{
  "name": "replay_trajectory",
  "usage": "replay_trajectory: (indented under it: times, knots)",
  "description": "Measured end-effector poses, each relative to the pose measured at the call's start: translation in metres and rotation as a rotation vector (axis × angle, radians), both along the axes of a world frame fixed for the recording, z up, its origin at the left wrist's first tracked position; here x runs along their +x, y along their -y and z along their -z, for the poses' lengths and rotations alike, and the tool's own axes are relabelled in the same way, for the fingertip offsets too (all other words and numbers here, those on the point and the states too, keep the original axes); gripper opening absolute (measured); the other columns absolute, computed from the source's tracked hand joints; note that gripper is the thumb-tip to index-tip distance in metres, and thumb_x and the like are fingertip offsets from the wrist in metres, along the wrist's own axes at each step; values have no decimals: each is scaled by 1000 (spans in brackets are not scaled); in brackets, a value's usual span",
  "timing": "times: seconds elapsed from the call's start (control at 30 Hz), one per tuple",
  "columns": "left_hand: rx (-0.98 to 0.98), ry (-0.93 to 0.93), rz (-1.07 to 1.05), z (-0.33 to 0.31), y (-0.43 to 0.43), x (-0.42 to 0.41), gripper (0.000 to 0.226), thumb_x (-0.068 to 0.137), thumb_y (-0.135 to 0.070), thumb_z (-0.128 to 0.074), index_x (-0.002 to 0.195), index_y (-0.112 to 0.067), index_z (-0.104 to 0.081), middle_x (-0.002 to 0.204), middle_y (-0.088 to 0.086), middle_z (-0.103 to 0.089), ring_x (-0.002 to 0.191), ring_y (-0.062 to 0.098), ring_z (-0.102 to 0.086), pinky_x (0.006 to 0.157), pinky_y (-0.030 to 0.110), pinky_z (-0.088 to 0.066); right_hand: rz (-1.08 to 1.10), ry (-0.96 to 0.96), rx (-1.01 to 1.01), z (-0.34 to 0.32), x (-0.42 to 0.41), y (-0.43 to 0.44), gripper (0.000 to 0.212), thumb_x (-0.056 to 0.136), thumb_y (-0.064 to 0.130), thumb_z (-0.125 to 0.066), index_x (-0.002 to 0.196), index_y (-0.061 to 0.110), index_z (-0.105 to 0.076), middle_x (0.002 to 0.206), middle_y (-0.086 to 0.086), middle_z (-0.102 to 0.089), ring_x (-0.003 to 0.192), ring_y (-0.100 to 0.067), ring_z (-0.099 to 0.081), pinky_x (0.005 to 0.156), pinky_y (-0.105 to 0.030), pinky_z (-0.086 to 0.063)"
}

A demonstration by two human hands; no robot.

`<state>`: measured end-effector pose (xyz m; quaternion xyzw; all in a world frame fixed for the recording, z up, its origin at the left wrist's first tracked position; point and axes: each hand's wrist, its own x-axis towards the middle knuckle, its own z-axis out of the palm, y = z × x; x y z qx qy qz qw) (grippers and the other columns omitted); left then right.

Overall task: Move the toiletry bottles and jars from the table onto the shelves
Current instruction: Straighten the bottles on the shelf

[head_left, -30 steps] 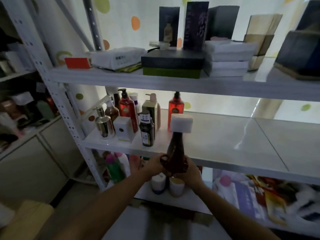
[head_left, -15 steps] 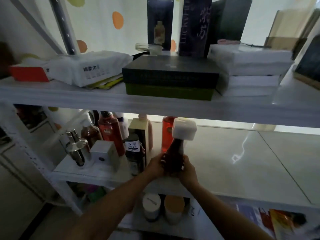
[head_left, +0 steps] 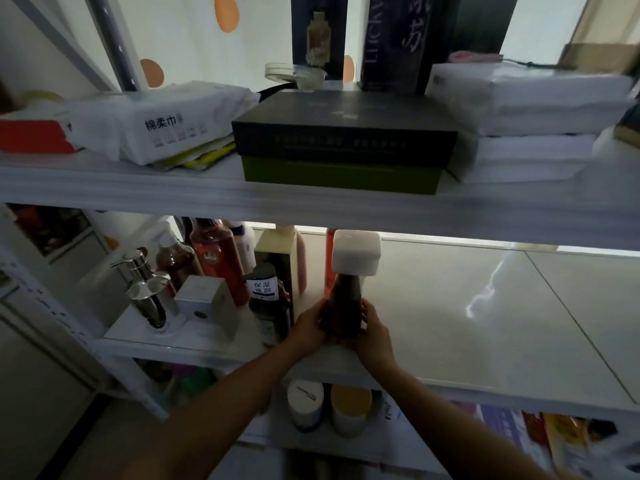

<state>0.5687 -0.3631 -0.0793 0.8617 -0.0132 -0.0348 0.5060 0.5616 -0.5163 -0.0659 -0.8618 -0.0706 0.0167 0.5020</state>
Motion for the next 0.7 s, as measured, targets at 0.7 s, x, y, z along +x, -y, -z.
replay_trajectory:
  times: [0.7]
  knots:
    - [906, -15, -98, 16, -21, -213, 88, 89, -70, -17, 151, -11, 6, 157, 3, 14, 147, 23, 8, 118, 43, 4, -470, 104, -642, 6, -159, 5, 112, 77, 64, -58, 149, 13, 10, 158, -6, 12, 146, -21, 10, 120, -38, 4]
